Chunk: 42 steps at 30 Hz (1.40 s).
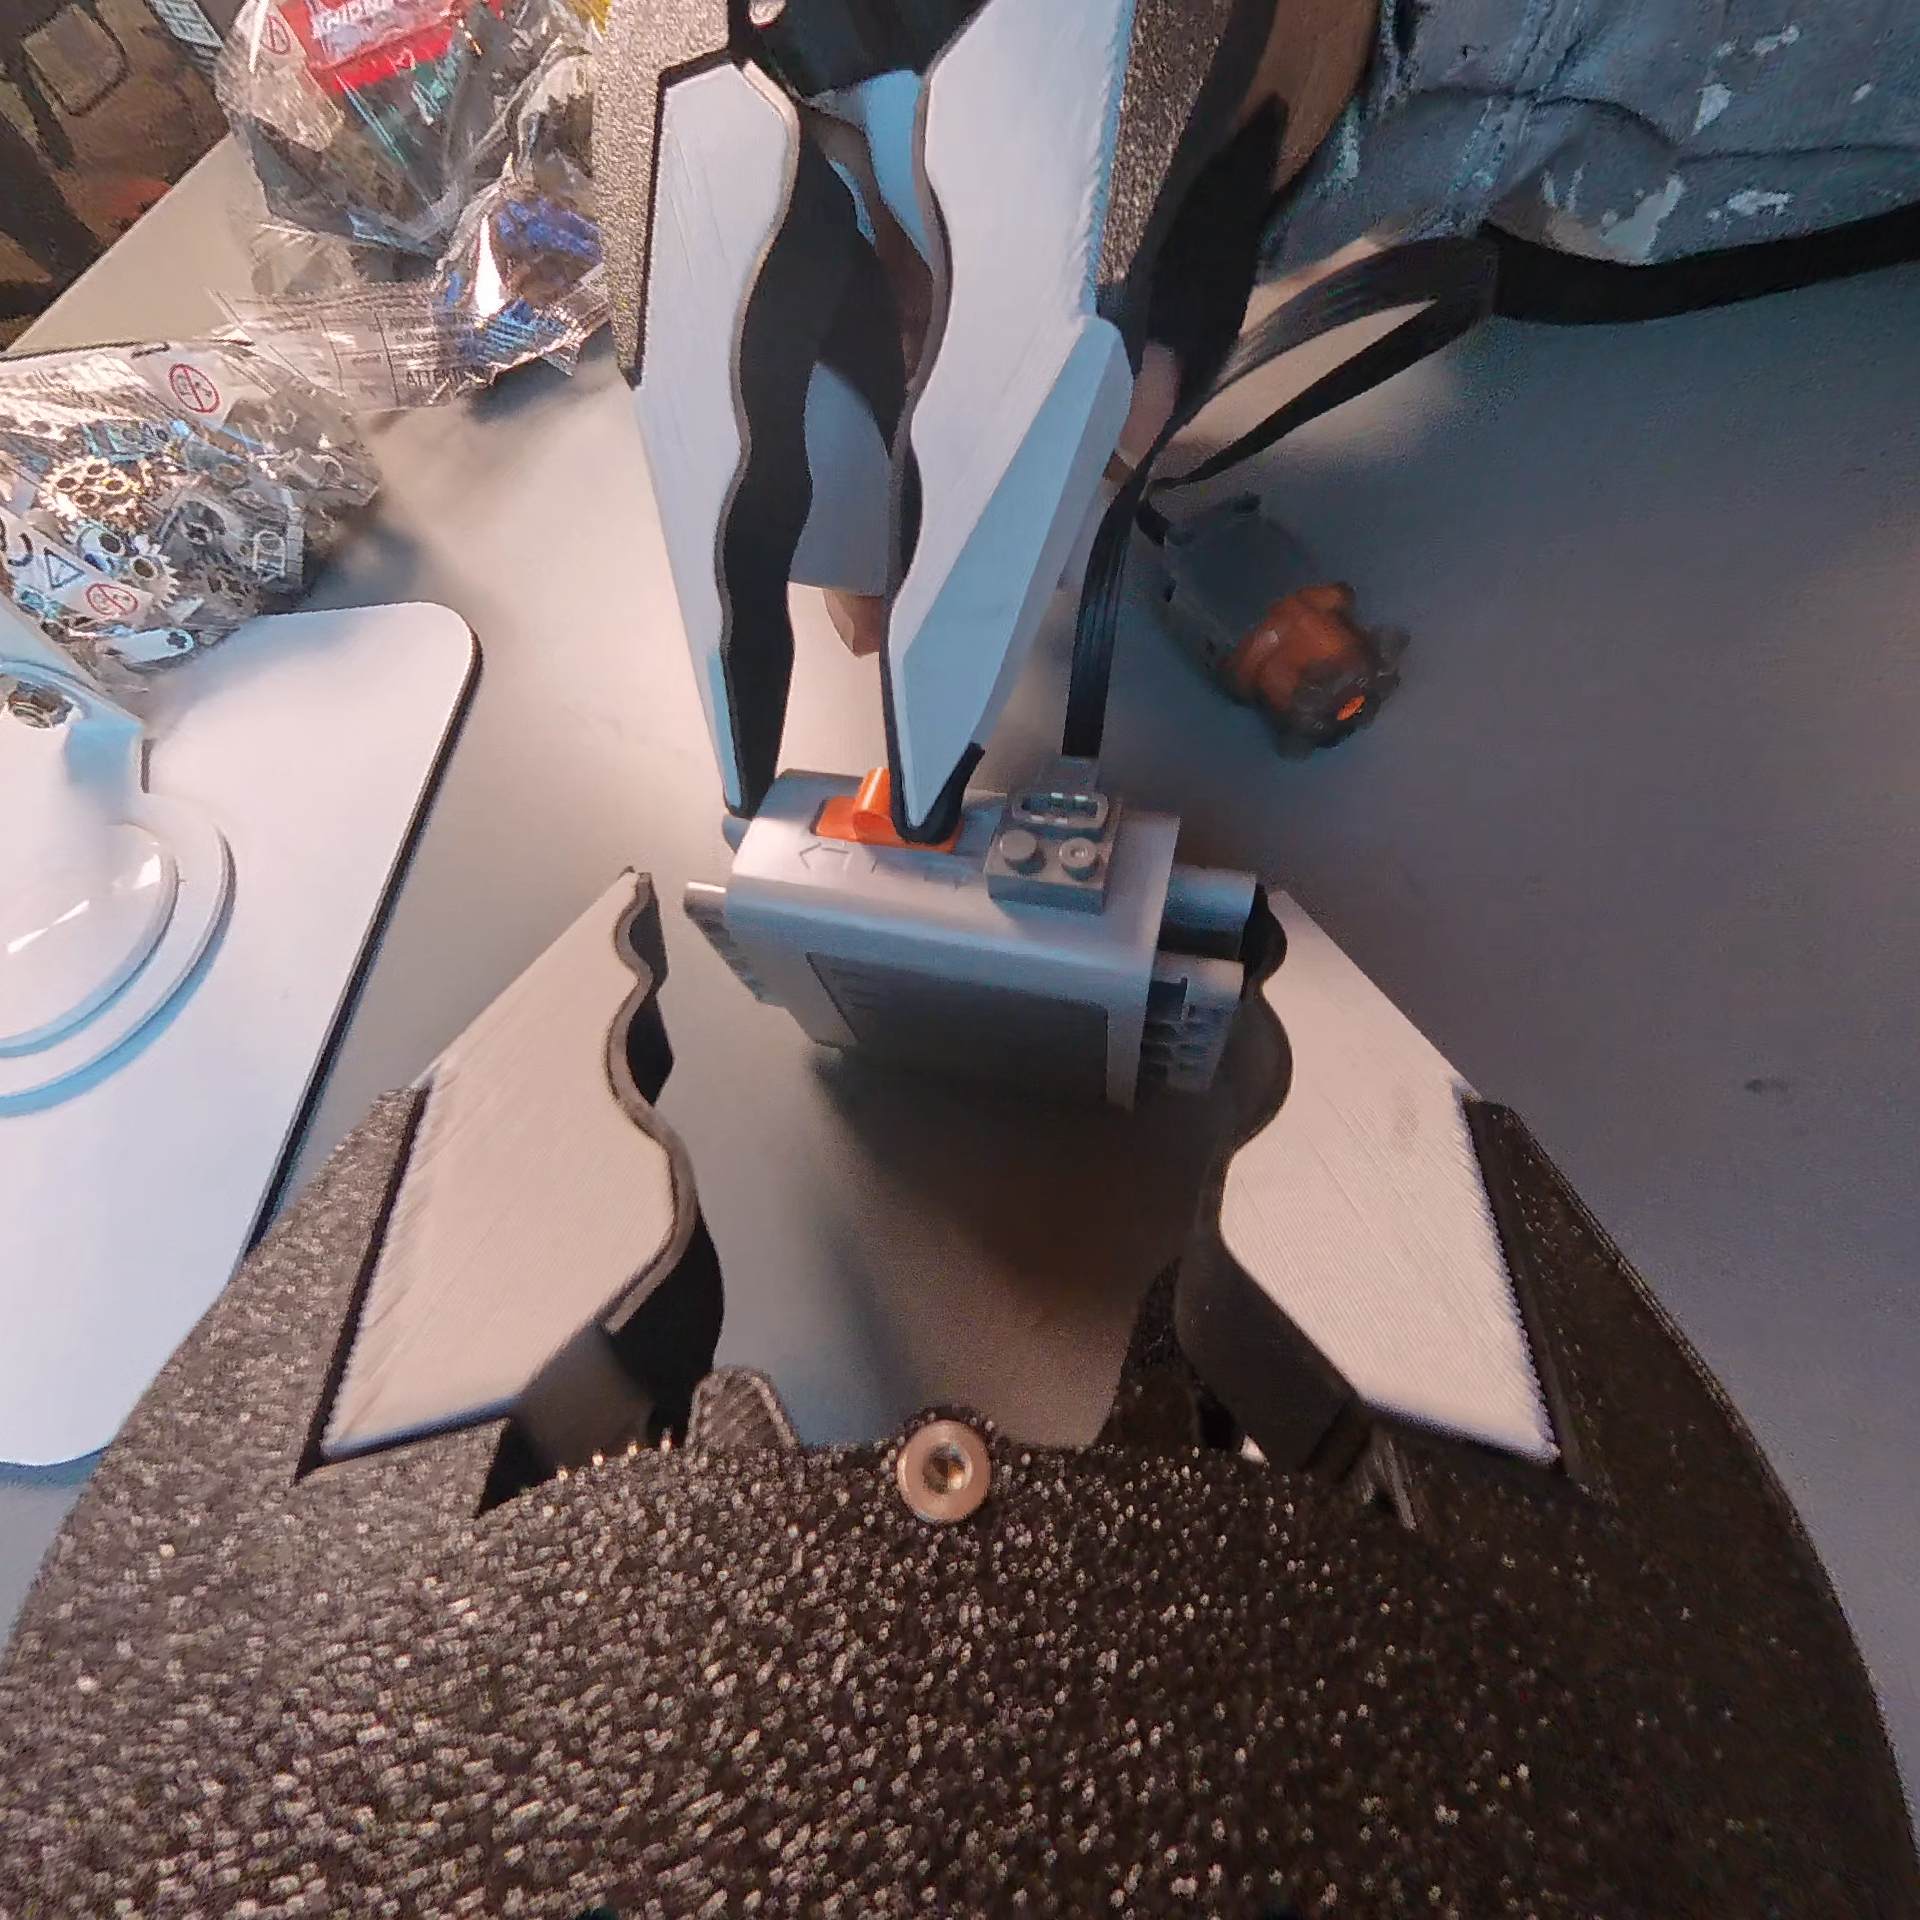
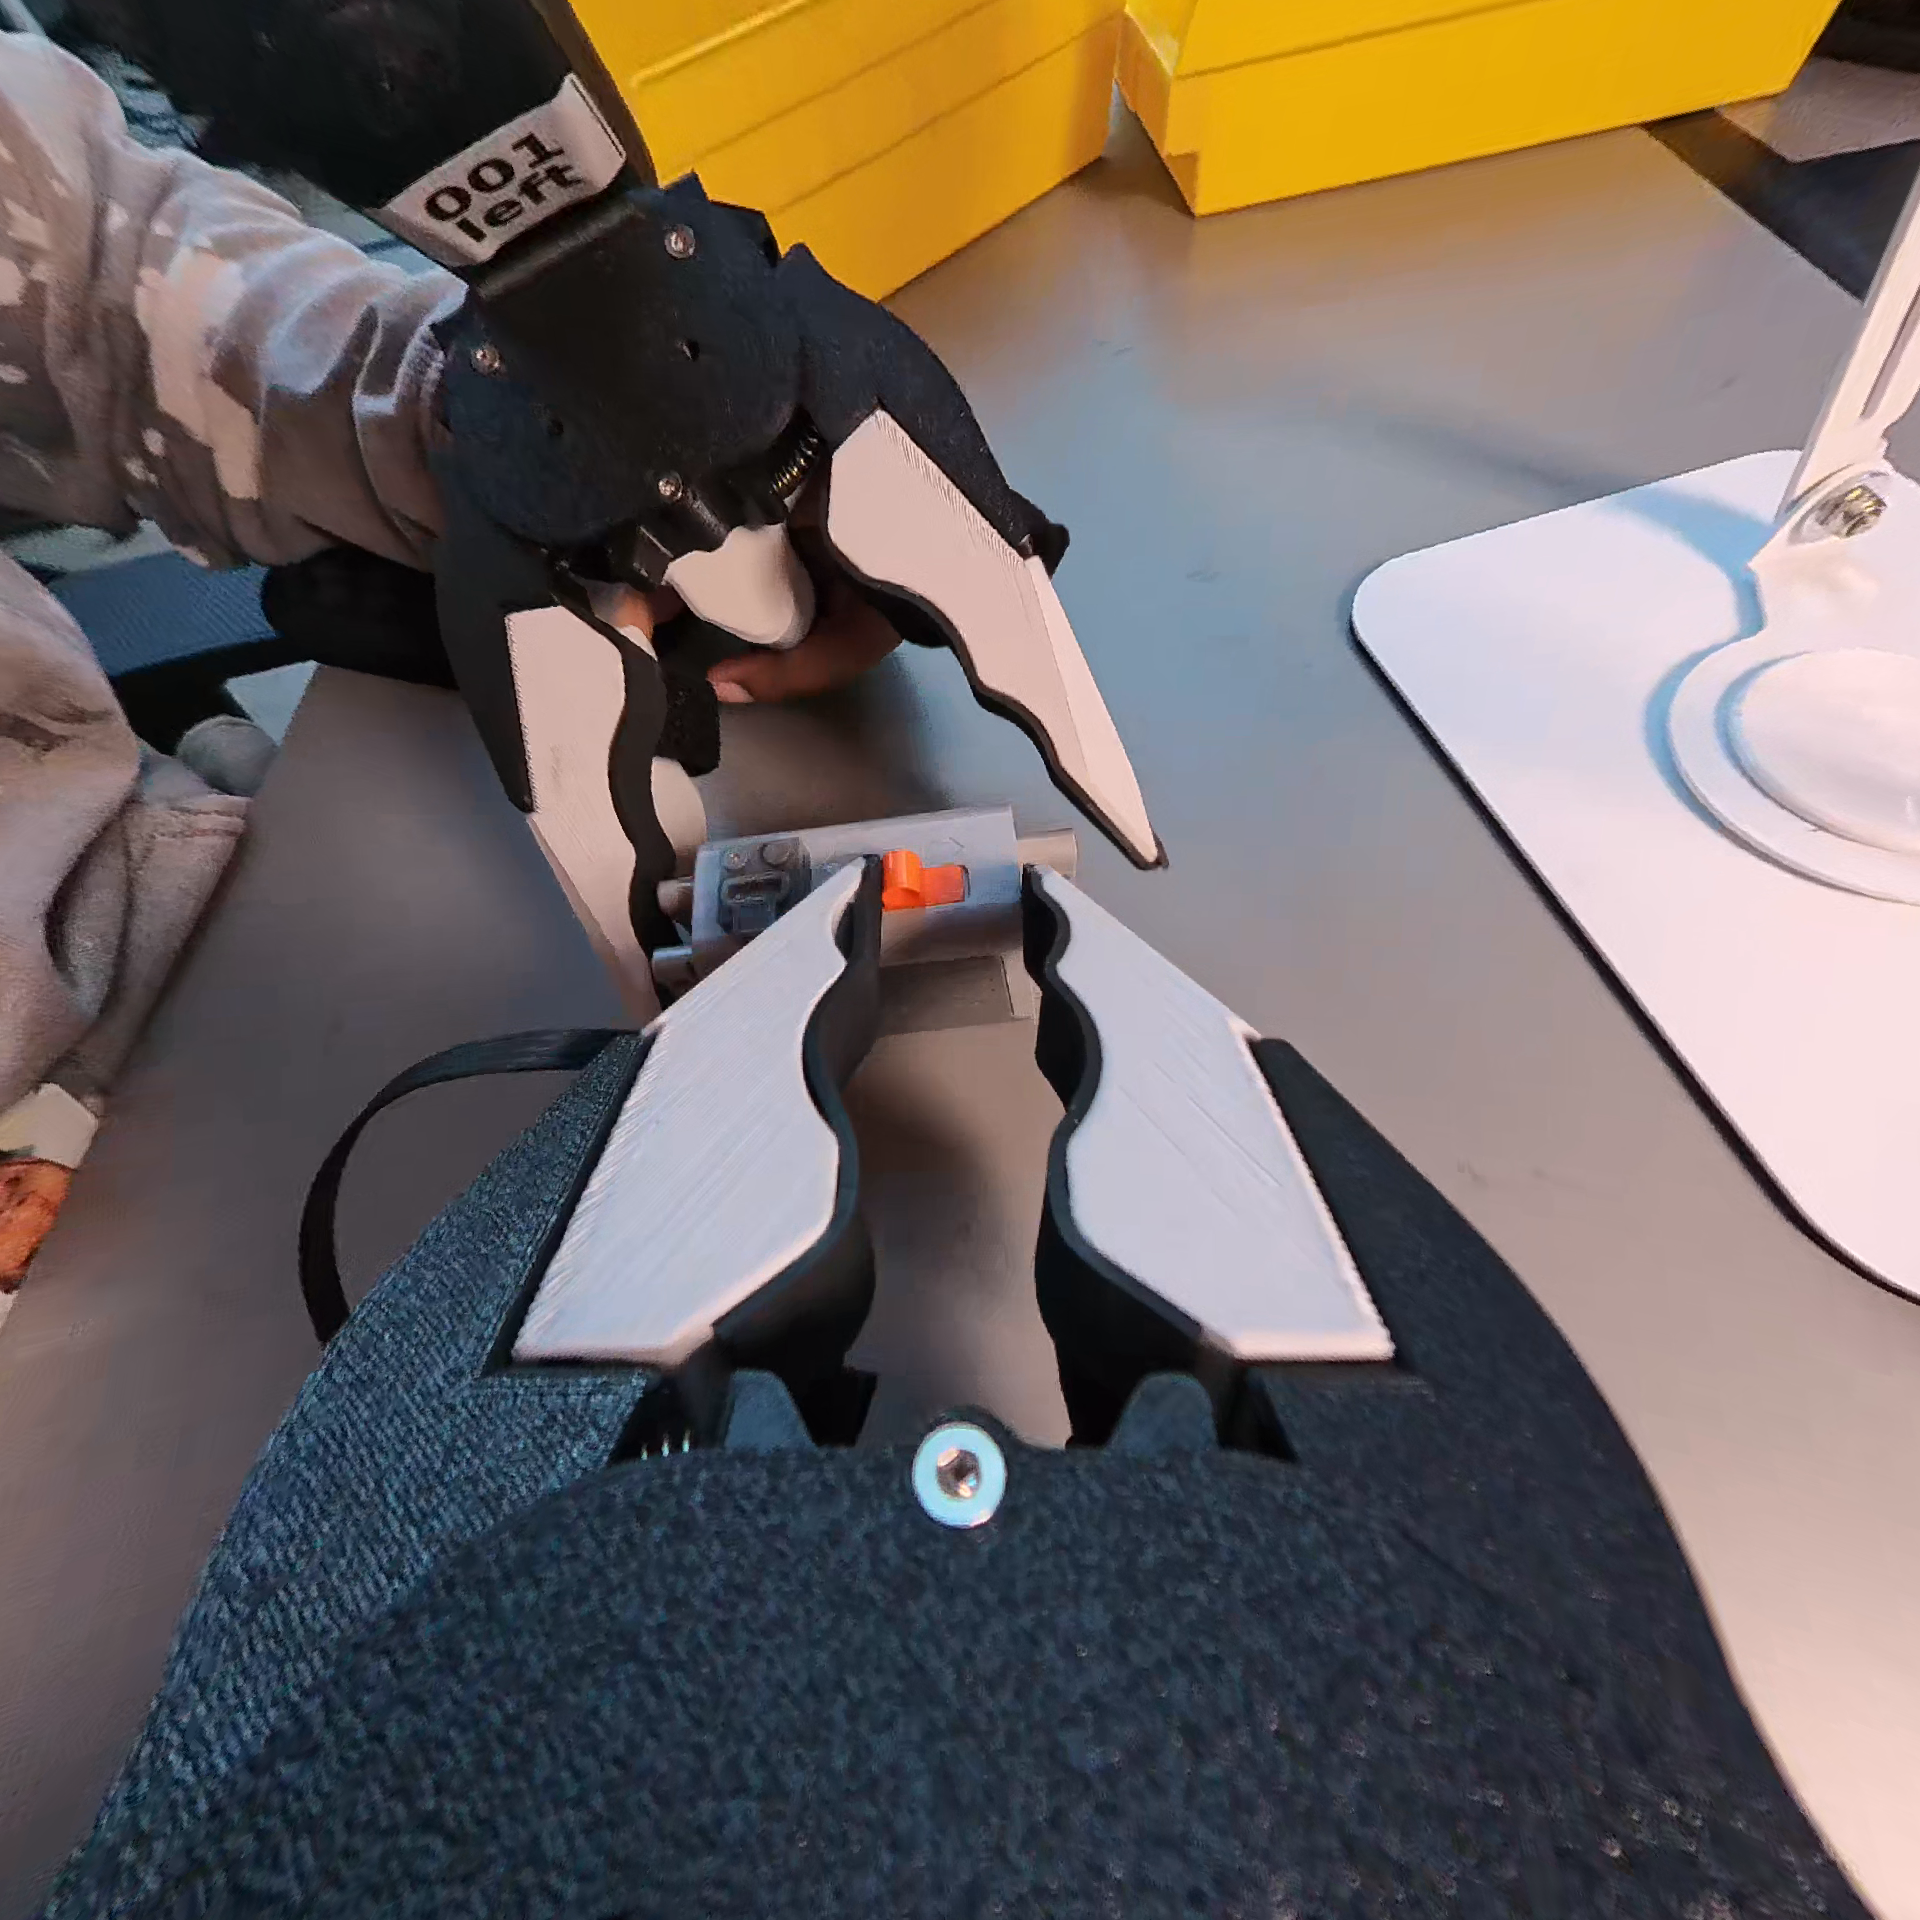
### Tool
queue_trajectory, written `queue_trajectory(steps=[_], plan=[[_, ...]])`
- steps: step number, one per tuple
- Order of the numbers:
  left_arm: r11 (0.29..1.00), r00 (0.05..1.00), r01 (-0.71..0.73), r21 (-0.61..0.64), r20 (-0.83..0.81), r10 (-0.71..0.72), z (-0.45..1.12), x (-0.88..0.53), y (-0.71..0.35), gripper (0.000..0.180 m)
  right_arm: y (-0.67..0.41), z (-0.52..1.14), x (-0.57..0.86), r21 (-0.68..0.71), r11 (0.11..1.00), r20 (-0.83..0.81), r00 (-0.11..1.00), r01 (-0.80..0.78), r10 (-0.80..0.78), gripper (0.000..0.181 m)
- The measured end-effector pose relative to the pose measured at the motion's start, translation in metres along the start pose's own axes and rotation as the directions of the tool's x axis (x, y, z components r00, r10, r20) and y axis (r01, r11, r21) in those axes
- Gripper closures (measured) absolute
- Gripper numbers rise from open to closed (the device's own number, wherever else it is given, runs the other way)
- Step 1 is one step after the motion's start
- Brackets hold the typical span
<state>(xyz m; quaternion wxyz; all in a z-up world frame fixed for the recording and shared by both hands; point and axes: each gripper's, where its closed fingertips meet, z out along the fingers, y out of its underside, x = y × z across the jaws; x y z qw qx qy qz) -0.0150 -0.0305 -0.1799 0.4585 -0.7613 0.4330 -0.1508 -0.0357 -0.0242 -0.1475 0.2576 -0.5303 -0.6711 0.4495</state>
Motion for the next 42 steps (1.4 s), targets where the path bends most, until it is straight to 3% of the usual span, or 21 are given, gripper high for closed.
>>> queue_trajectory(steps=[18, 24, 29, 35, 42], plan=[[0.995, 0.997, 0.056, -0.088, -0.048, -0.060, -0.002, -0.002, 0.020, 0.086, -0.004, -0.013, 0.010, 0.036, 0.999, -0.014, 0.999, -0.041, 0.041, 0.154], [0.963, 0.951, 0.268, -0.019, -0.157, -0.267, -0.015, -0.003, 0.007, 0.086, -0.024, -0.031, 0.017, 0.148, 0.986, -0.028, 0.996, -0.076, 0.081, 0.153], [0.851, 0.814, 0.525, -0.002, -0.289, -0.503, -0.022, -0.004, -0.006, 0.087, -0.028, -0.038, 0.021, 0.178, 0.980, -0.037, 0.994, -0.091, 0.099, 0.154], [0.563, 0.483, 0.826, -0.020, -0.489, -0.727, -0.031, -0.014, -0.026, 0.087, -0.033, -0.048, 0.030, 0.220, 0.970, -0.067, 0.990, -0.104, 0.122, 0.154], [0.497, 0.415, 0.867, -0.032, -0.503, -0.758, -0.033, -0.018, -0.023, 0.087, -0.032, -0.048, 0.032, 0.233, 0.964, -0.059, 0.988, -0.125, 0.143, 0.154]])
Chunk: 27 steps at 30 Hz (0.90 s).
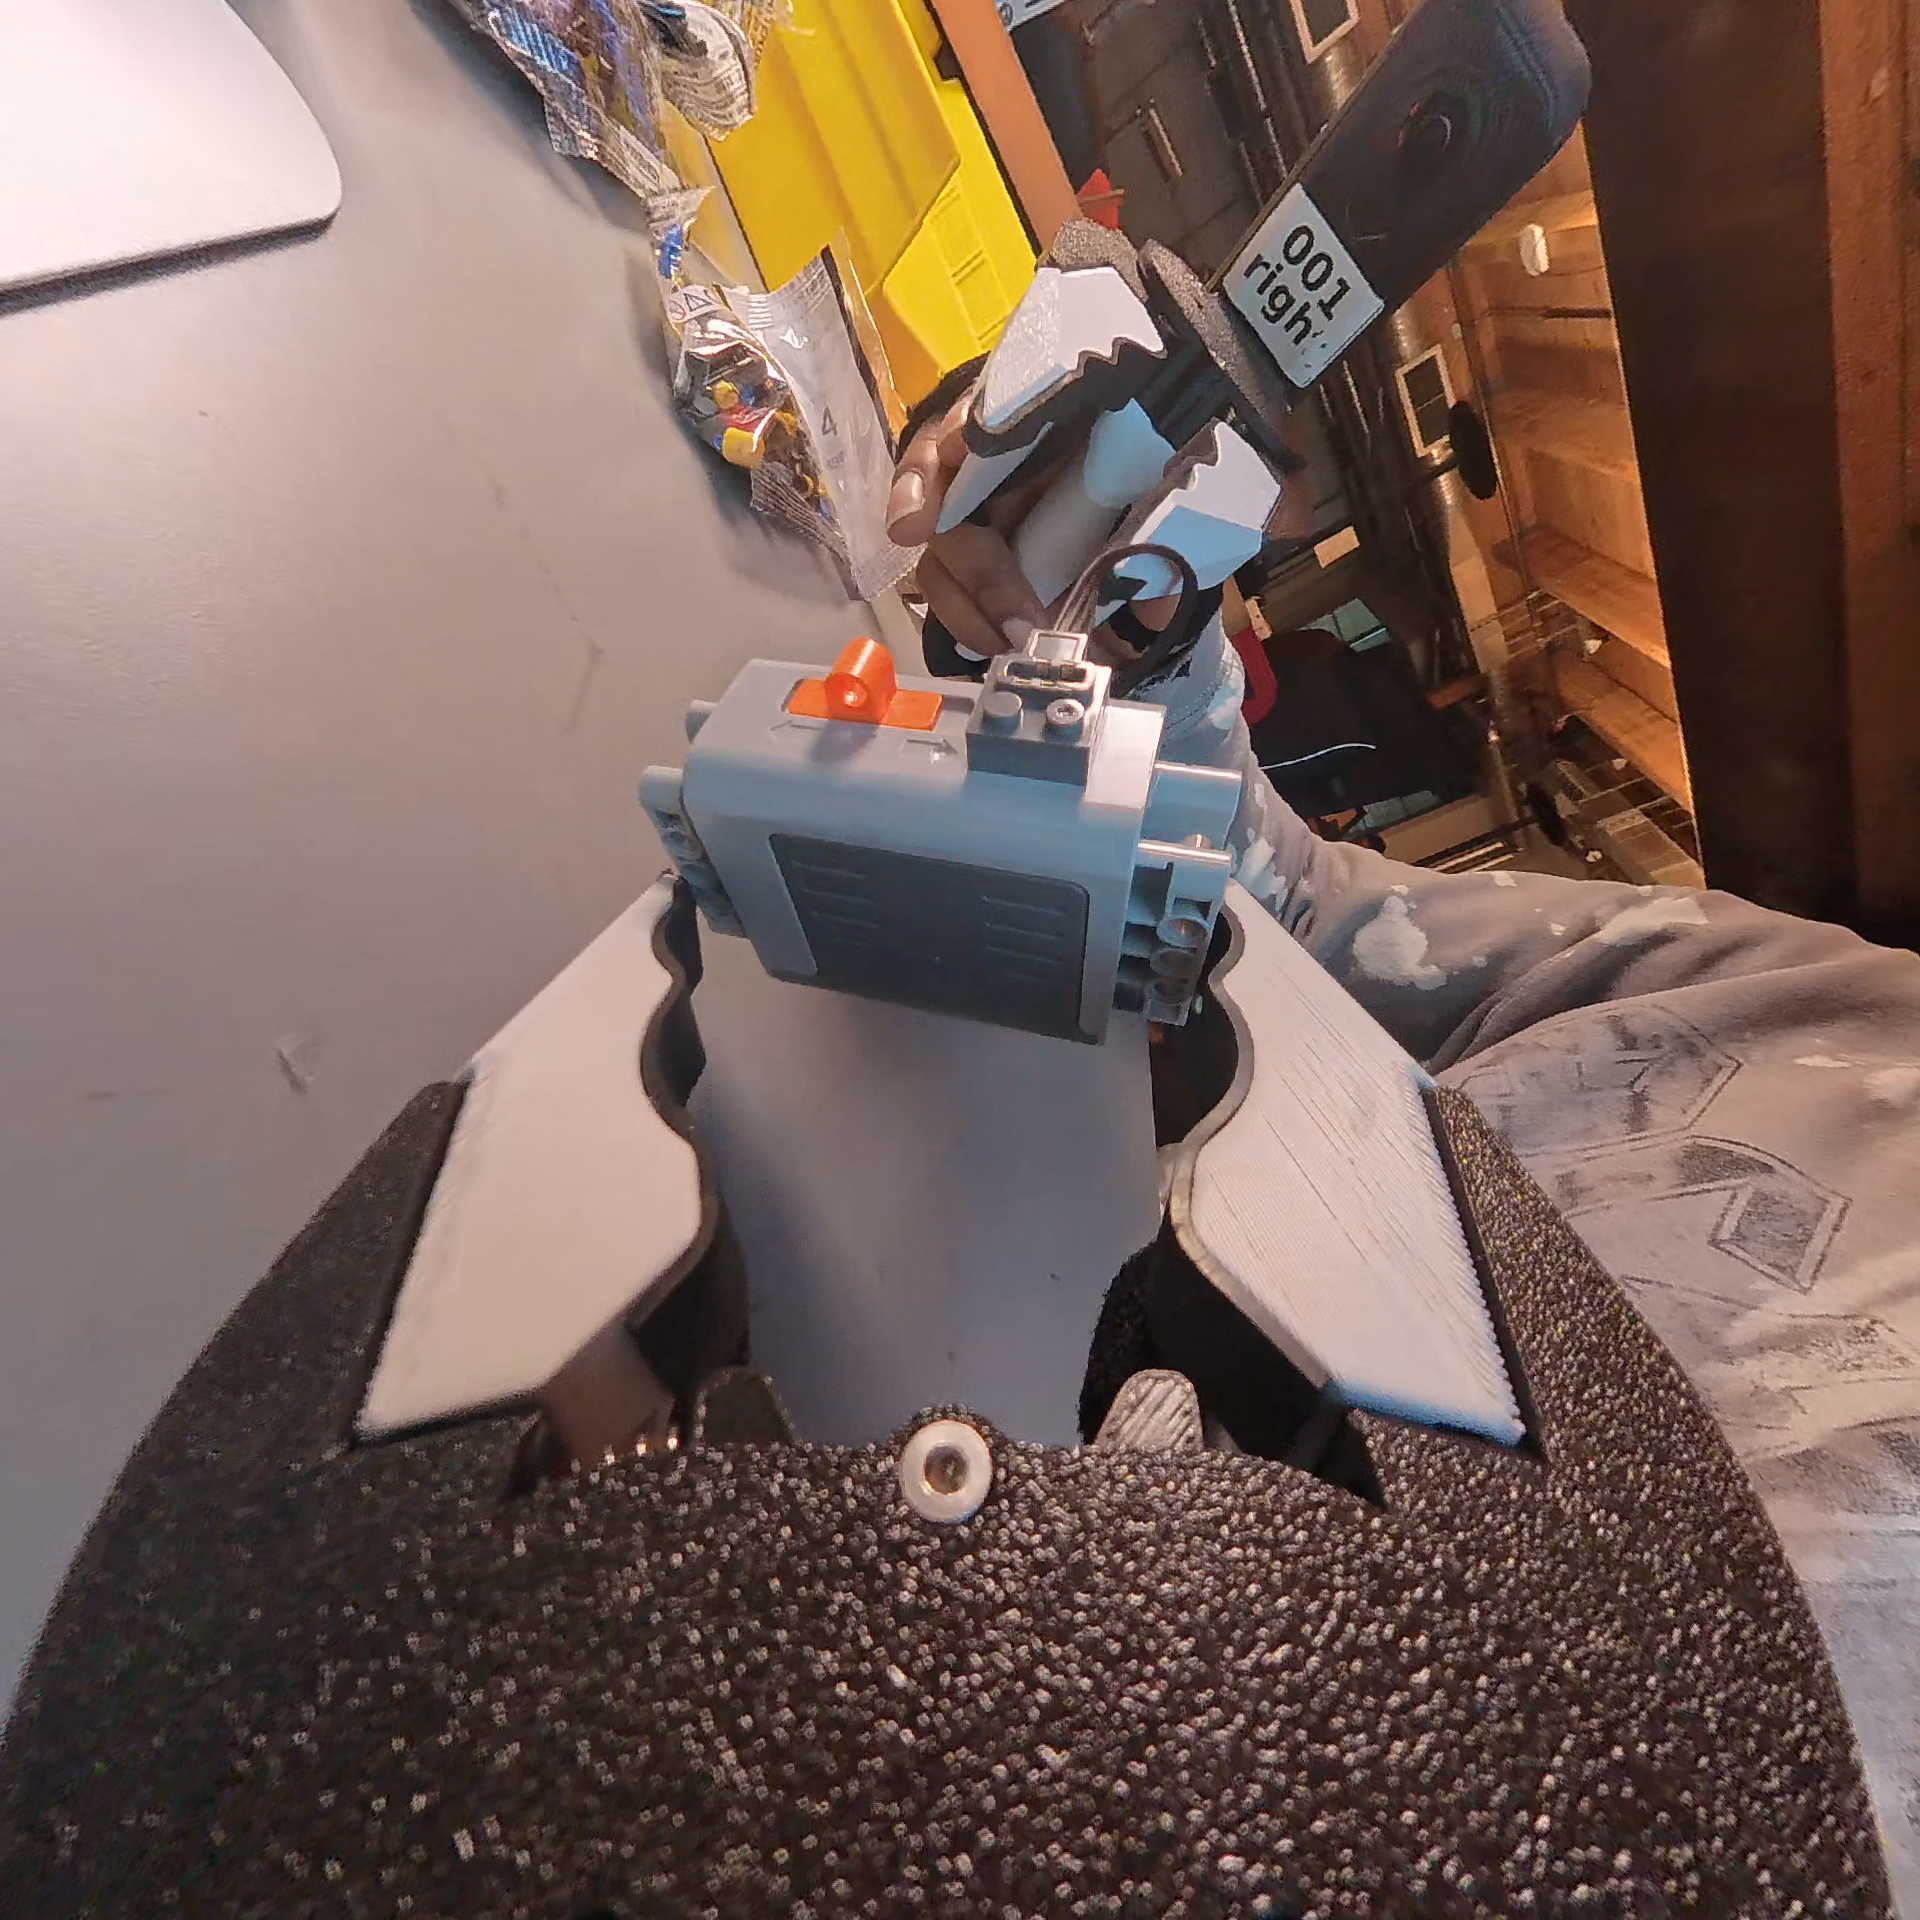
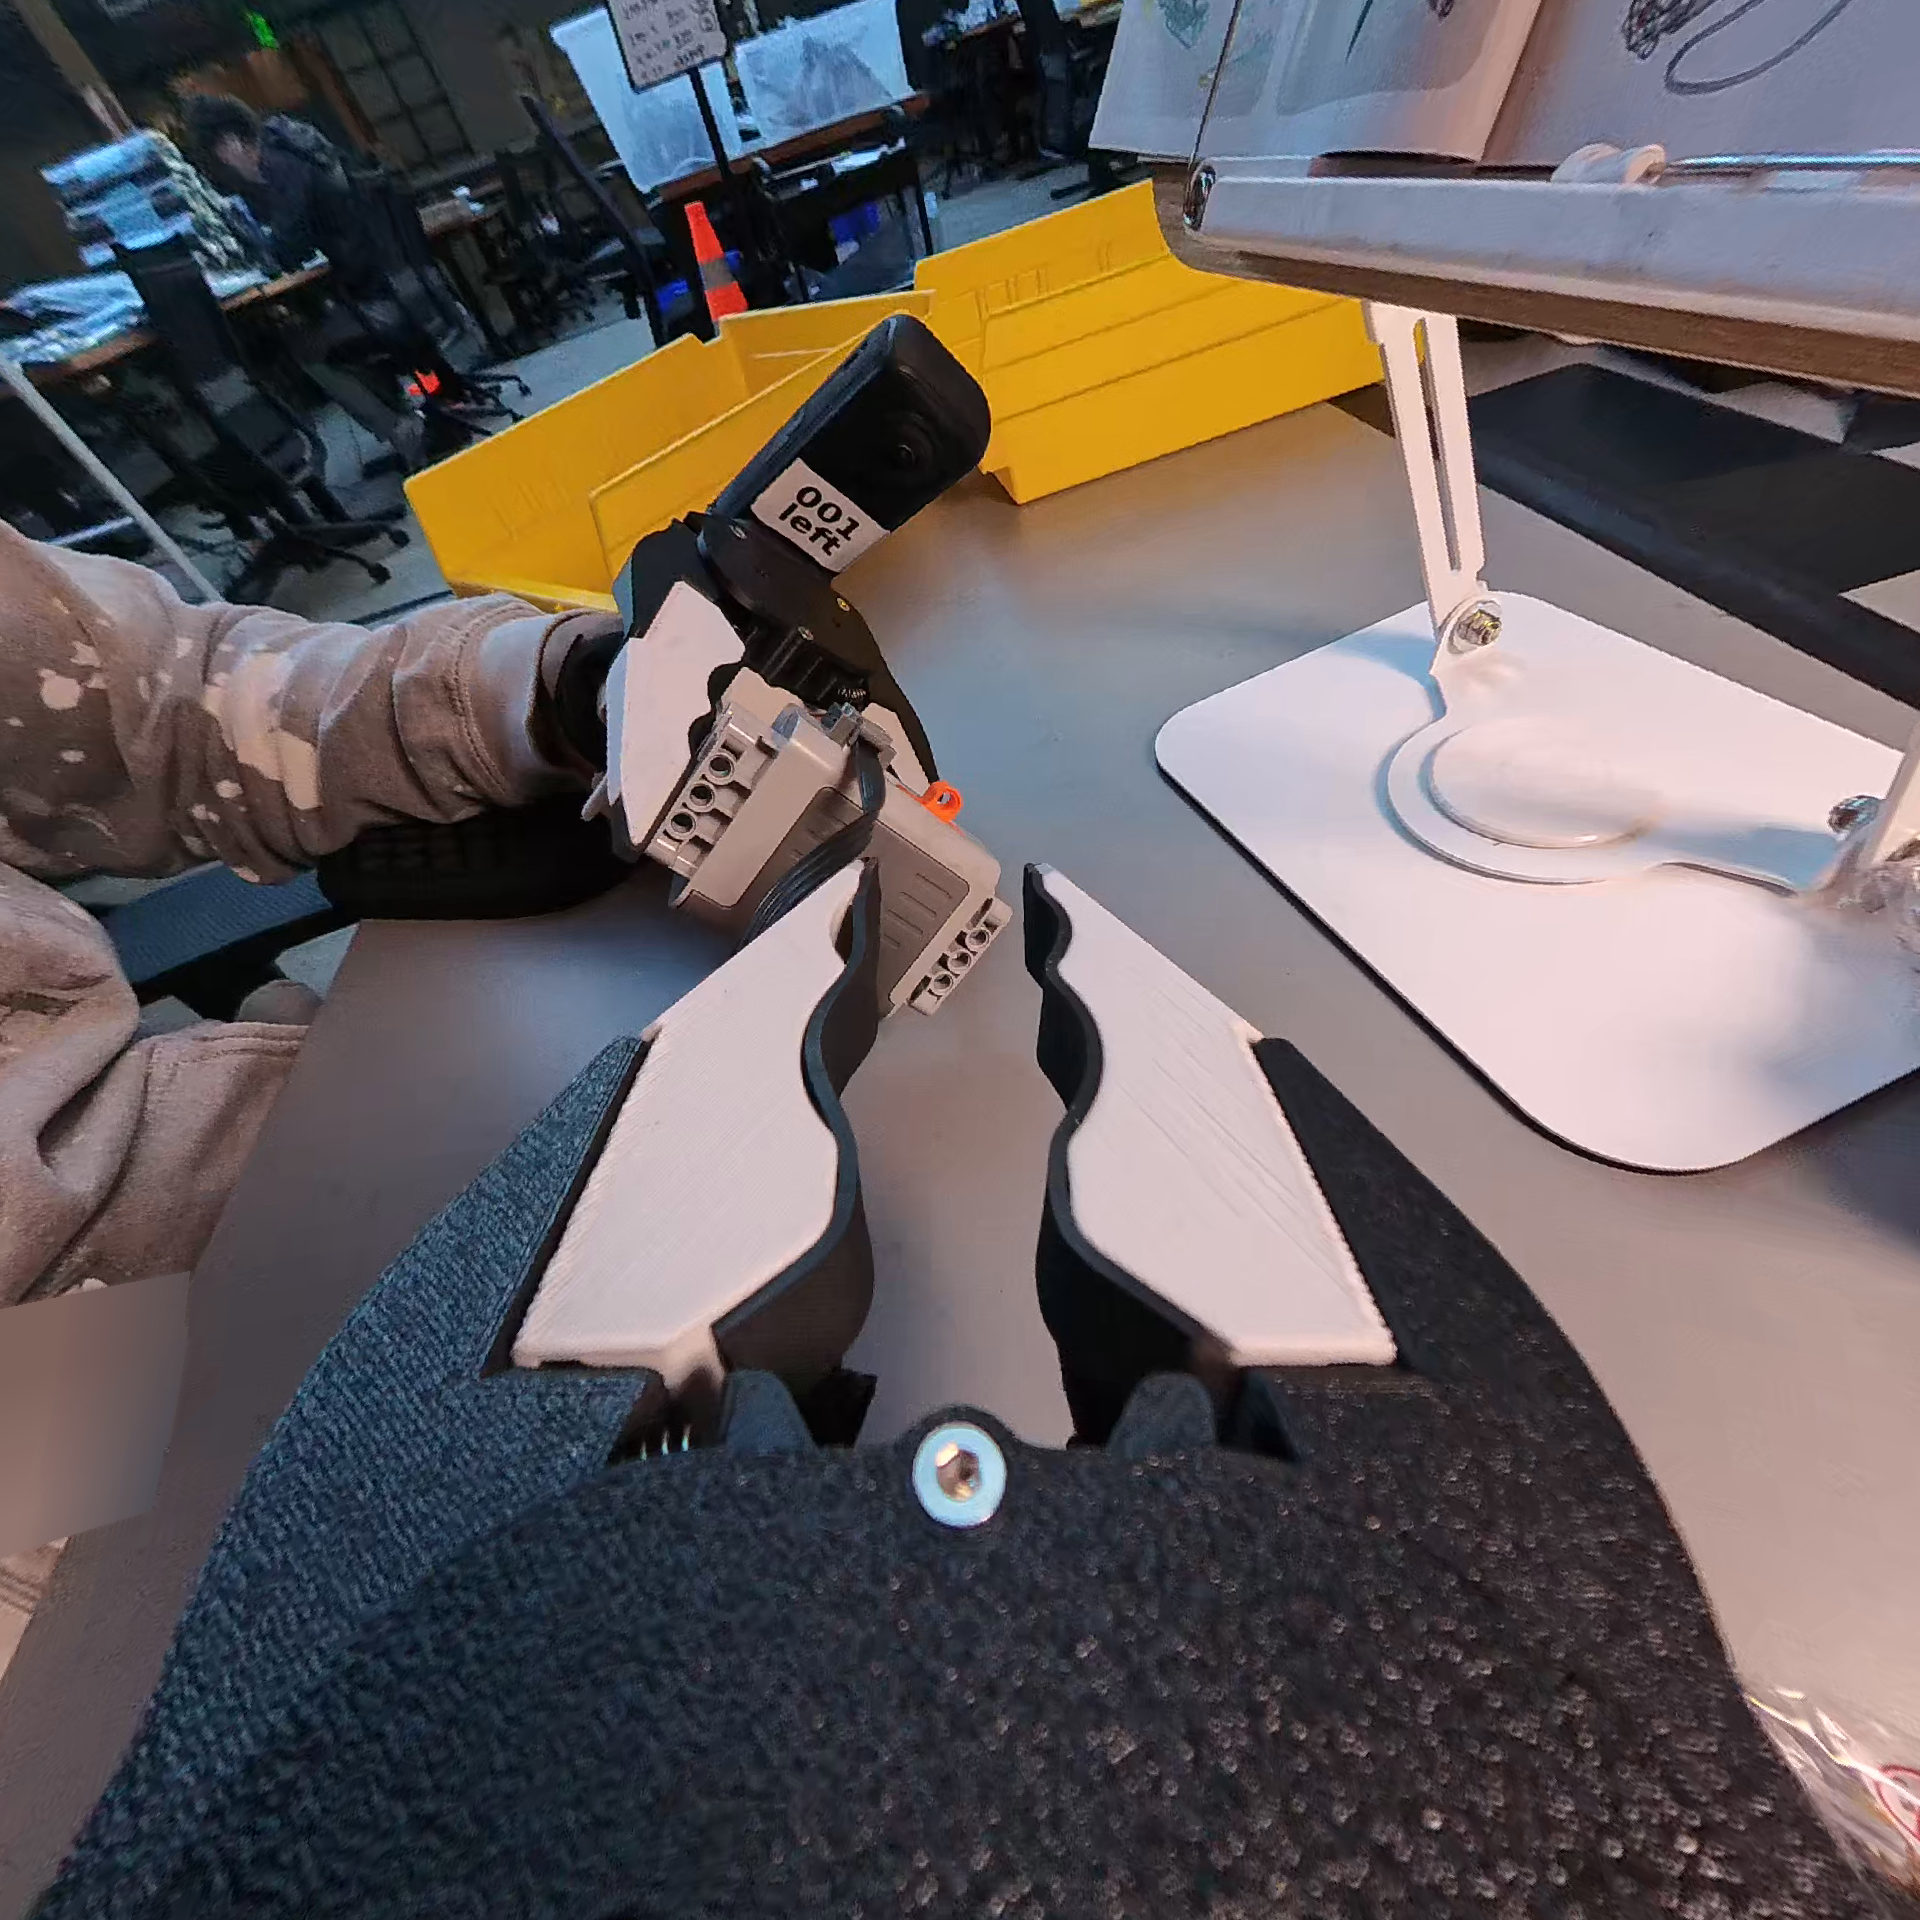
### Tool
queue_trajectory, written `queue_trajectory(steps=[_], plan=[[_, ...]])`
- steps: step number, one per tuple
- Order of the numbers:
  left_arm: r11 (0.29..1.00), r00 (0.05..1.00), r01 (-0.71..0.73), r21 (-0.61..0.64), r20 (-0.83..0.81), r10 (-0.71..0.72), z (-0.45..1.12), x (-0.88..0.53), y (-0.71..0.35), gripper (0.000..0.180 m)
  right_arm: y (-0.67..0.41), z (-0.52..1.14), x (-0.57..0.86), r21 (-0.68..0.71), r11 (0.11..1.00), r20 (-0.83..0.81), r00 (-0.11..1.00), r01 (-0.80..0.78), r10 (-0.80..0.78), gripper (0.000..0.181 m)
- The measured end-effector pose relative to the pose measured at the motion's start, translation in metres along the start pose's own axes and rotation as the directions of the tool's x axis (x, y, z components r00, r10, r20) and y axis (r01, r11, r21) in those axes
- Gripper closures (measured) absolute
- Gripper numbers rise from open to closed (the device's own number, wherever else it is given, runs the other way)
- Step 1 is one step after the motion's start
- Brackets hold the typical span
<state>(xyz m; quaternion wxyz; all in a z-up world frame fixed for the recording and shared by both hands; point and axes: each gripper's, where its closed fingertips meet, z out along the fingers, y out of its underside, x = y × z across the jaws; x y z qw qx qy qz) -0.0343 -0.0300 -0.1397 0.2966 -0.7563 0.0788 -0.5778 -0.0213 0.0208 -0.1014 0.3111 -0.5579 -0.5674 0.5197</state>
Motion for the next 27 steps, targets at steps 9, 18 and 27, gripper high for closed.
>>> queue_trajectory(steps=[9, 18, 27], plan=[[0.980, 0.953, -0.179, -0.081, 0.232, 0.193, -0.004, -0.026, 0.006, 0.087, -0.001, -0.004, 0.003, -0.006, 1.000, -0.017, 1.000, 0.017, -0.017, 0.154], [0.748, 0.626, -0.608, -0.266, 0.418, 0.658, -0.009, -0.024, -0.004, 0.159, -0.006, -0.056, -0.019, -0.125, 0.979, -0.044, 0.984, 0.164, -0.171, 0.151], [0.695, 0.521, -0.628, -0.350, 0.474, 0.710, -0.018, -0.033, -0.003, 0.137, 0.083, -0.076, -0.059, -0.332, 0.936, -0.052, 0.988, 0.120, -0.145, 0.146]])
